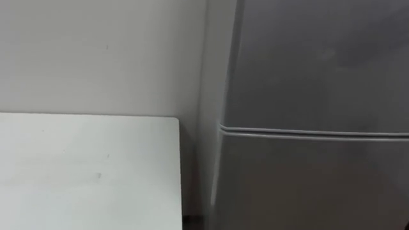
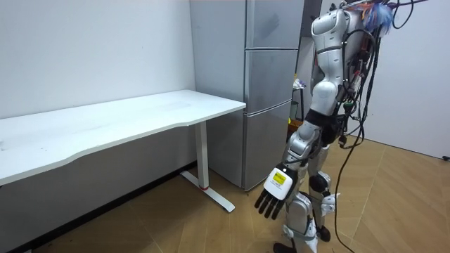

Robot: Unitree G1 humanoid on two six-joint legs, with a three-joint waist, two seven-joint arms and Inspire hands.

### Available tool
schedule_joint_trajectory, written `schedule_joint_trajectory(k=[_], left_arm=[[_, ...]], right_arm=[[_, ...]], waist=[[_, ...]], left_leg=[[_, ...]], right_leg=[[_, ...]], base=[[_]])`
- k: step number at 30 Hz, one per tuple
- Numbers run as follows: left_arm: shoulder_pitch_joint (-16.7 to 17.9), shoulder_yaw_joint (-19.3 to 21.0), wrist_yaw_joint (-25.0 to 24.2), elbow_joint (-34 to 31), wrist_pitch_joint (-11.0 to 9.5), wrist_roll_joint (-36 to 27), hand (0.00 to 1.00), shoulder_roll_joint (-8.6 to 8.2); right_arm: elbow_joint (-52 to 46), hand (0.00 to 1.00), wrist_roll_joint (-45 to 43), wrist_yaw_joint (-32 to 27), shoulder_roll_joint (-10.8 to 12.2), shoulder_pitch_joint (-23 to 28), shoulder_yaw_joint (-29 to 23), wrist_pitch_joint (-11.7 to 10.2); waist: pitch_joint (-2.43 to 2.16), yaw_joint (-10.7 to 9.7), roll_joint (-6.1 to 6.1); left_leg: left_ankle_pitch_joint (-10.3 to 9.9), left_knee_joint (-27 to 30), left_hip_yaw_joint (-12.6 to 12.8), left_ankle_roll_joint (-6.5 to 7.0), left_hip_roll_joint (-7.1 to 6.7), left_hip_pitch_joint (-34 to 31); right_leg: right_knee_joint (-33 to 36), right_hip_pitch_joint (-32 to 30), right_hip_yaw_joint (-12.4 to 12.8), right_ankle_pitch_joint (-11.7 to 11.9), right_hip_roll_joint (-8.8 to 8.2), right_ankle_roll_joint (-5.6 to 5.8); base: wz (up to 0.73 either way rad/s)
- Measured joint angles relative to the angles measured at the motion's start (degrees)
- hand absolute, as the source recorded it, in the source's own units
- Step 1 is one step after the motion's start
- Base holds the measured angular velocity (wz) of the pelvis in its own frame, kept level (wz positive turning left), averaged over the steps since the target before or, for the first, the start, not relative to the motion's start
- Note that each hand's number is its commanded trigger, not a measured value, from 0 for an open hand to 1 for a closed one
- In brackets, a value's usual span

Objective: Put the bottle in the upper fridge

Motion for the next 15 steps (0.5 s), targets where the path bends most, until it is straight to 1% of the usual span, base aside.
schedule_joint_trajectory(k=[2,3,5,6,7,8,9,10,11,13,14,15], left_arm=[[0.0,0.0,0.5,-0.1,-0.1,0.0,0.0,0.0],[0.0,0.0,0.7,-0.2,-0.1,0.0,0.0,0.01],[-0.1,0.0,0.9,-0.2,0.0,-0.6,0.0,0.02],[-0.2,0.0,1.0,-0.2,0.1,-1.4,0.0,0.02],[-0.3,0.0,1.0,-0.2,0.2,-2.4,0.0,0.02],[-0.3,0.0,1.0,-0.2,0.3,-2.5,0.0,0.02],[-0.2,0.0,1.0,-0.2,0.5,-3.2,0.0,0.01],[-0.2,0.0,1.0,-0.3,0.6,-3.7,0.0,0.01],[-0.2,0.0,1.0,-0.3,0.6,-3.7,0.0,0.0],[-0.2,0.0,1.0,-0.6,0.6,-3.7,0.0,0.04],[-0.2,0.0,1.0,-0.6,0.6,-3.8,0.0,0.04],[-0.3,0.0,0.9,-0.8,0.6,-4.1,0.0,0.03]], right_arm=[[0.3,0.0,1.0,-2.0,0.0,0.9,-0.4,-0.1],[0.9,0.0,1.3,-2.9,0.0,1.9,-0.6,-0.5],[3.3,0.0,2.3,-4.3,0.4,2.2,-0.8,-0.8],[5.1,0.0,2.6,-5.4,1.2,2.4,-0.9,-0.8],[6.6,0.0,2.7,-6.2,2.4,2.8,-1.1,-0.8],[7.2,0.0,2.7,-6.5,3.0,3.2,-1.3,-0.8],[8.6,0.0,2.8,-7.4,4.1,4.3,-1.7,-0.7],[9.4,0.0,3.6,-8.3,5.2,5.4,-2.2,-0.6],[9.7,0.0,4.0,-8.7,5.7,6.1,-2.4,-0.6],[12.2,0.0,4.7,-10.1,7.9,7.8,-2.7,-0.7],[13.0,0.0,4.8,-10.2,8.5,8.2,-2.8,-0.7],[14.4,0.0,5.0,-10.5,9.8,9.1,-2.8,-0.7]], waist=[[0.02,-0.1,0.02],[0.02,-0.4,0.08],[0.11,-0.6,-0.01],[0.12,-0.8,-0.15],[0.11,-1.0,-0.2],[0.11,-1.0,-0.2],[0.11,-1.0,-0.19],[0.12,-1.0,0.08],[0.12,-1.2,0.14],[0.14,-1.5,0.55],[0.14,-1.7,0.63],[0.13,-1.5,0.75]], left_leg=[[0.0,-0.1,0.2,-0.02,0.01,0.2],[-0.1,-0.1,0.2,-0.04,0.01,0.2],[-0.1,-0.1,0.2,-0.01,0.01,0.1],[-0.2,0.0,0.2,0.0,0.01,0.0],[-0.2,0.0,0.1,0.0,0.01,-0.1],[-0.2,0.0,0.1,0.0,0.01,-0.1],[-0.2,0.0,0.1,-0.02,0.0,0.0],[-0.2,0.0,0.1,-0.03,0.0,0.1],[-0.3,0.0,0.1,-0.03,0.0,0.0],[-0.3,0.0,0.1,-0.03,0.0,-0.2],[-0.3,0.0,0.1,-0.04,0.0,-0.2],[-0.3,-0.2,0.2,-0.04,0.01,-0.2]], right_leg=[[0.0,0.0,0.3,0.0,0.03,0.02],[0.0,0.1,0.3,0.0,0.04,0.03],[0.0,0.0,0.3,0.0,0.03,0.04],[0.0,-0.2,0.3,-0.1,0.01,0.06],[0.0,-0.3,0.4,-0.2,0.01,0.1],[0.0,-0.2,0.4,-0.2,0.01,0.1],[0.0,-0.1,0.4,-0.3,0.02,0.09],[0.0,-0.1,0.4,-0.3,0.04,0.09],[0.0,-0.2,0.4,-0.3,0.04,0.09],[-0.1,-0.2,0.3,-0.3,0.04,0.1],[-0.1,-0.2,0.3,-0.3,0.04,0.1],[-0.1,-0.2,0.4,-0.4,0.06,0.09]], base=[[-0.05],[0.0],[0.0],[0.0],[0.0],[0.0],[0.0],[0.0],[0.0],[0.0],[0.0],[0.0]])
